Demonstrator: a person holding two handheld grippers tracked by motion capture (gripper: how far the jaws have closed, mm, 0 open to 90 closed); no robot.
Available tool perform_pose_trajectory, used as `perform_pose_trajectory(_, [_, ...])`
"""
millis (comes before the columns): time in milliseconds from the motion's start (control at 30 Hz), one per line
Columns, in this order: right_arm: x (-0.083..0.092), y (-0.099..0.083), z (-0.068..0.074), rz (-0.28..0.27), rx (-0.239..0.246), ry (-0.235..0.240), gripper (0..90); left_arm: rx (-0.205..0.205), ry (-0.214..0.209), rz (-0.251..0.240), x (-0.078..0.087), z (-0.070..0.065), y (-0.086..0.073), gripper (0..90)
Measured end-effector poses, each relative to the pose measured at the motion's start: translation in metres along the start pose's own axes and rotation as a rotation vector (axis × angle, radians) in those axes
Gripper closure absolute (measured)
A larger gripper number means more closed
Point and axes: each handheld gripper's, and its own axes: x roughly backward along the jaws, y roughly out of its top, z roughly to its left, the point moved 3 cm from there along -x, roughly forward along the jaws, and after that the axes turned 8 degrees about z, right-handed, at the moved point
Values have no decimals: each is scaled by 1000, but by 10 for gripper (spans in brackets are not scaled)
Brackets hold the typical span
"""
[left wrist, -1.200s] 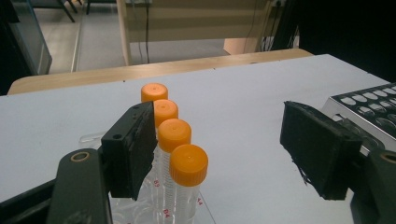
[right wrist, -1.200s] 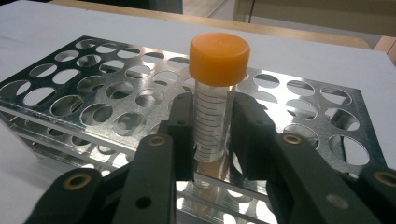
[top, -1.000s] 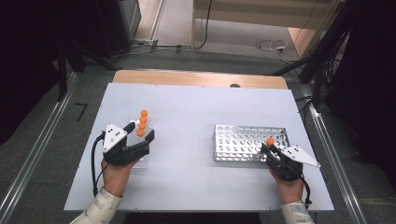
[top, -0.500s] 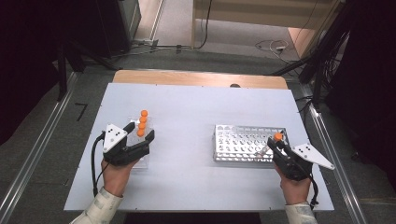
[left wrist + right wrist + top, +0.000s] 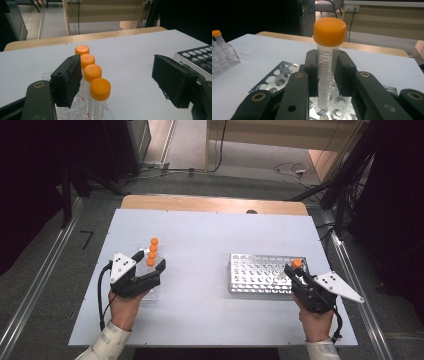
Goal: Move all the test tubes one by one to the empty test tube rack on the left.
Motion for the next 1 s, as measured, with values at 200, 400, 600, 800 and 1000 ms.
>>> perform_pose_trajectory(200, [-6,6,17,2,16,54,723,-2,-6,-1,0,-1,0,234])
perform_pose_trajectory(400, [-16,9,36,14,46,103,723,-3,-9,-1,0,-2,0,234])
perform_pose_trajectory(600, [-26,13,56,22,68,150,723,-8,-16,1,0,-4,0,234])
perform_pose_trajectory(800, [-36,17,76,27,93,197,723,-9,-23,-5,1,-7,1,234])
perform_pose_trajectory(1000, [-46,16,95,43,124,238,723,-15,-37,-7,2,-11,2,235])
